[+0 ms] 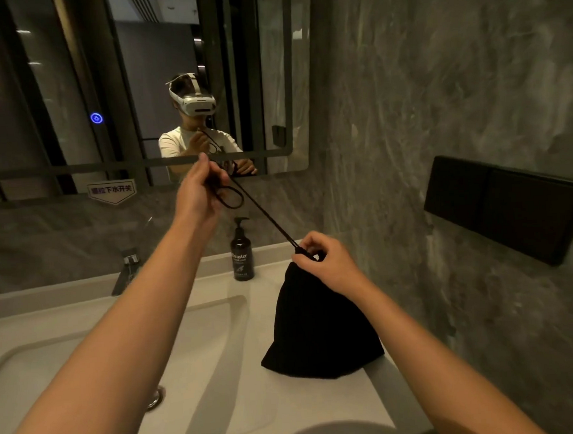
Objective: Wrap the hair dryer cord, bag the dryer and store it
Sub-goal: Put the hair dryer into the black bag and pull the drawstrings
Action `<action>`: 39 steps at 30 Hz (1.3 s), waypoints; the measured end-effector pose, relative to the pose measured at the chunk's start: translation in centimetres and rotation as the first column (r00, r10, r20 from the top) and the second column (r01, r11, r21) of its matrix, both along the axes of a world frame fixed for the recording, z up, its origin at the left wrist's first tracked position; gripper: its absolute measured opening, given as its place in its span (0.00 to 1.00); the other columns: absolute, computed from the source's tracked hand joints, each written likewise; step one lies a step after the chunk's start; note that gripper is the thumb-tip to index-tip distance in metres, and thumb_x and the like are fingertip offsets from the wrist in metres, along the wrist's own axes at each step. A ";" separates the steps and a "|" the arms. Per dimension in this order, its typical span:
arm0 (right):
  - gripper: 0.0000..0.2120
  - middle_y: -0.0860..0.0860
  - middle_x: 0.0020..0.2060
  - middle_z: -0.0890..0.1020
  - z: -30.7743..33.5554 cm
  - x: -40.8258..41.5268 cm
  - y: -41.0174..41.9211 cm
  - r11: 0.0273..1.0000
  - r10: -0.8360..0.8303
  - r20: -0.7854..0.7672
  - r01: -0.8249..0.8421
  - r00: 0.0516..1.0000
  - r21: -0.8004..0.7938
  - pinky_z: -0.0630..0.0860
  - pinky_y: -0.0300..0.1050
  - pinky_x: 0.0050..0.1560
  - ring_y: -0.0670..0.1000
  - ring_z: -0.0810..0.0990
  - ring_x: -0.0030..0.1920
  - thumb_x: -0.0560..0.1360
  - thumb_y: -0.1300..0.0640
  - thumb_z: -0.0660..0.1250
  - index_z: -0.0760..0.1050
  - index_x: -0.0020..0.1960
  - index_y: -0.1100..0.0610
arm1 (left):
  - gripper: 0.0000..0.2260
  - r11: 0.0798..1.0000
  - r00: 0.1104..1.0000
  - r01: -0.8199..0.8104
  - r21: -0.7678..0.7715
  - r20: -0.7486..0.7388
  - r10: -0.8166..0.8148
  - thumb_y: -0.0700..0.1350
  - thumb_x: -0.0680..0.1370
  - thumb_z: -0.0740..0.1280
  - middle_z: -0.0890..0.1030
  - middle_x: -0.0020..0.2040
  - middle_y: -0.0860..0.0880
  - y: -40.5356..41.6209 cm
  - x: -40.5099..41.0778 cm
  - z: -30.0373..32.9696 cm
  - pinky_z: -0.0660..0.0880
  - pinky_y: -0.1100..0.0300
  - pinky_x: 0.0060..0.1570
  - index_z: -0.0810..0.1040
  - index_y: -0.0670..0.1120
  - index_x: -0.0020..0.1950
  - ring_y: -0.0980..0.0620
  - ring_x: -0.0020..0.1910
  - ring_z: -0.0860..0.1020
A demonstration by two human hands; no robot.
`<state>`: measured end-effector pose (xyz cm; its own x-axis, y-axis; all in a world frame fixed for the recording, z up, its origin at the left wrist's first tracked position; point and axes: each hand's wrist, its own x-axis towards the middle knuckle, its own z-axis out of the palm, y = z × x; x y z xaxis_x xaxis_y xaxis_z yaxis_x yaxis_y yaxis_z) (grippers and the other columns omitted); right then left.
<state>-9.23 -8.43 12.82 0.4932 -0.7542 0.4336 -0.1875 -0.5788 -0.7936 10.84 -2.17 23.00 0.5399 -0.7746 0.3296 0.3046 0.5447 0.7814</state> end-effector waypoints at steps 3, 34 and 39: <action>0.06 0.56 0.41 0.82 0.2 0.0 0.2 0.999 0.021 0.046 -0.022 0.999 0.028 0.73 0.44 0.46 0.48 0.77 0.41 0.72 0.54 0.70 0.78 0.44 0.57 | 0.15 0.993 0.988 -0.108 0.053 0.120 0.101 0.49 0.81 0.58 0.74 0.32 0.51 0.0 1.7 -0.7 0.69 0.65 0.33 0.73 0.48 0.36 0.58 0.30 0.73; 0.09 0.46 0.41 0.84 0.2 -0.1 0.0 0.997 -0.007 0.036 0.004 0.999 0.079 0.76 0.36 0.46 0.41 0.81 0.43 0.70 0.51 0.72 0.80 0.50 0.52 | 0.17 0.956 0.746 0.090 0.279 0.618 -0.250 0.47 0.81 0.59 0.66 0.27 0.52 -0.8 -4.7 -5.9 0.61 0.67 0.29 0.70 0.45 0.33 0.57 0.27 0.63; 0.11 0.48 0.42 0.84 0.5 -0.8 -0.6 0.994 -0.039 0.069 0.031 0.997 0.103 0.78 0.41 0.48 0.44 0.82 0.44 0.67 0.51 0.75 0.81 0.48 0.53 | 0.17 0.955 0.829 0.105 0.278 0.506 -0.239 0.51 0.80 0.60 0.68 0.29 0.52 -1.7 -4.8 -5.7 0.65 0.67 0.32 0.71 0.47 0.33 0.56 0.30 0.66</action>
<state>-9.99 -9.02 13.29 0.4366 -0.8125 0.3862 -0.1474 -0.4881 -0.8603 6.08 -3.87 17.33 0.1848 -0.9268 0.3271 -0.1196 0.3091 0.9435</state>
